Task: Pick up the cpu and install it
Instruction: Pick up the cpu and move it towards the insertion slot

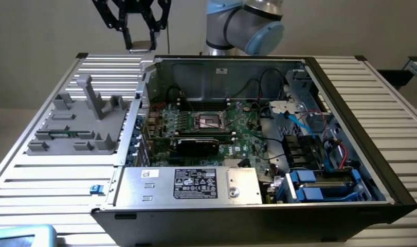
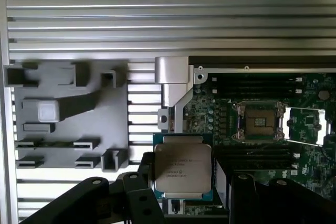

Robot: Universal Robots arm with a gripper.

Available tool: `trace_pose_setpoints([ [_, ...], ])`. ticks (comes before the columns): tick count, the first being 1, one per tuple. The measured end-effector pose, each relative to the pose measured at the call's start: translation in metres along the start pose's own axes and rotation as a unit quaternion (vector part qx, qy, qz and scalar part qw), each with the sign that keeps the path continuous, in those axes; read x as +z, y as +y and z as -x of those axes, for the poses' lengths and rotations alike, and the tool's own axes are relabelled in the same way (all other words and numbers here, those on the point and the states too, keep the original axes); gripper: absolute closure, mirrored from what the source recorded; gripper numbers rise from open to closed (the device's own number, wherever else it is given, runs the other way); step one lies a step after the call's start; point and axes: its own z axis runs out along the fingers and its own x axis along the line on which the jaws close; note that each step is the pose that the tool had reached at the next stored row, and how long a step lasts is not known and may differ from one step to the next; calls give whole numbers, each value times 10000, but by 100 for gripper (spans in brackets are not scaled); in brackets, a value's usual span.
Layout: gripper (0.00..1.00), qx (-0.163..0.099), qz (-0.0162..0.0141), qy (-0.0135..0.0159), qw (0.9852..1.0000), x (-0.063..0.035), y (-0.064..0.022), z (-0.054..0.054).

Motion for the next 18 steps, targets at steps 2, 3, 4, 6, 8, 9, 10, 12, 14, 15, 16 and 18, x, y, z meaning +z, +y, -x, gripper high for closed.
trace_pose_setpoints([
  [2, 45, 0, 0, -4, 10000, -1, 1, 86],
  [3, 45, 1, 0, -5, 10000, -1, 2, 129],
  [4, 45, 0, 0, -7, 10000, -1, 2, 173],
  [6, 45, 0, 0, -9, 10000, -2, 3, 264],
  [8, 45, 0, 0, -9, 10000, -3, 4, 349],
  [9, 45, 0, 0, -10, 10000, -4, 4, 391],
  [10, 45, 0, 0, -11, 10000, -3, 5, 433],
  [12, 45, 0, 0, -11, 10000, -4, 6, 519],
  [14, 45, 0, 0, -11, 10000, -5, 8, 605],
  [15, 45, 0, 0, -11, 10000, -5, 9, 644],
  [16, 45, 0, 0, -11, 10000, -5, 10, 683],
  [18, 45, 0, 0, -12, 10000, -4, 12, 754],
])
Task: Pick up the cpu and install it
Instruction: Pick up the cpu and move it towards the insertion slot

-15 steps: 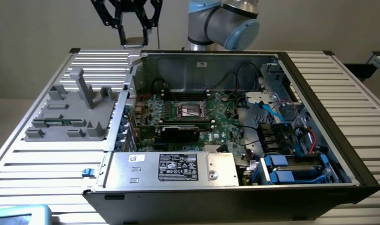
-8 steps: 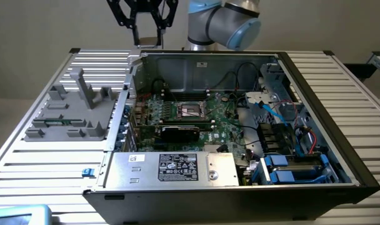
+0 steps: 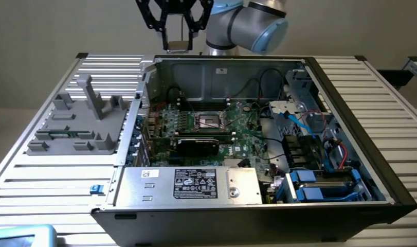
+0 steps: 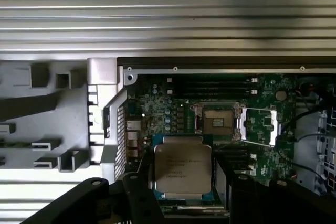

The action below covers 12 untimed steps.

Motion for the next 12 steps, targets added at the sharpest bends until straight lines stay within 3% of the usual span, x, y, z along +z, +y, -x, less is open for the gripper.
trace_pose_setpoints([
  [12, 45, 2, 0, -20, 10000, 85, 5, 308],
])
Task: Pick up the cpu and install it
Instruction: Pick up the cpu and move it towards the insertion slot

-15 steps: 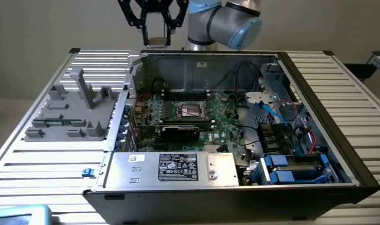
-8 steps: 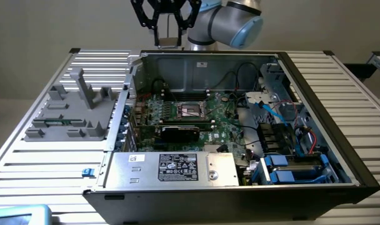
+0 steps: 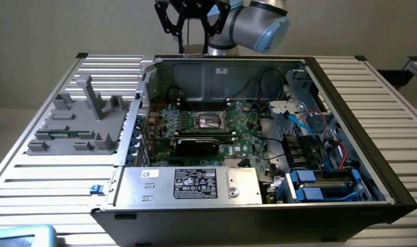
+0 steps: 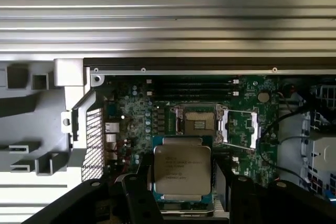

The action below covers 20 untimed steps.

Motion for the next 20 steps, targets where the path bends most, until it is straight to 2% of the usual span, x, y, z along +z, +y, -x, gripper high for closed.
trace_pose_setpoints([
  [15, 45, 36, 8, -17, 10000, 168, -3, 242],
  [20, 45, 38, 10, -16, 10000, 171, -3, 246],
])
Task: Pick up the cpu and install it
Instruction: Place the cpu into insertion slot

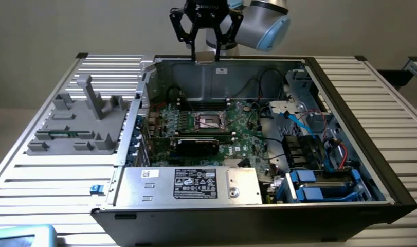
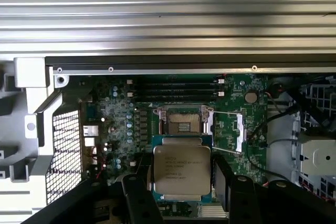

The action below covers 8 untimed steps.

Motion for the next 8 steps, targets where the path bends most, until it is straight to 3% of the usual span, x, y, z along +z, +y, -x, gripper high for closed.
trace_pose_setpoints([
  [8, 45, 0, 0, 0, 10000, 0, 0, 0],
])
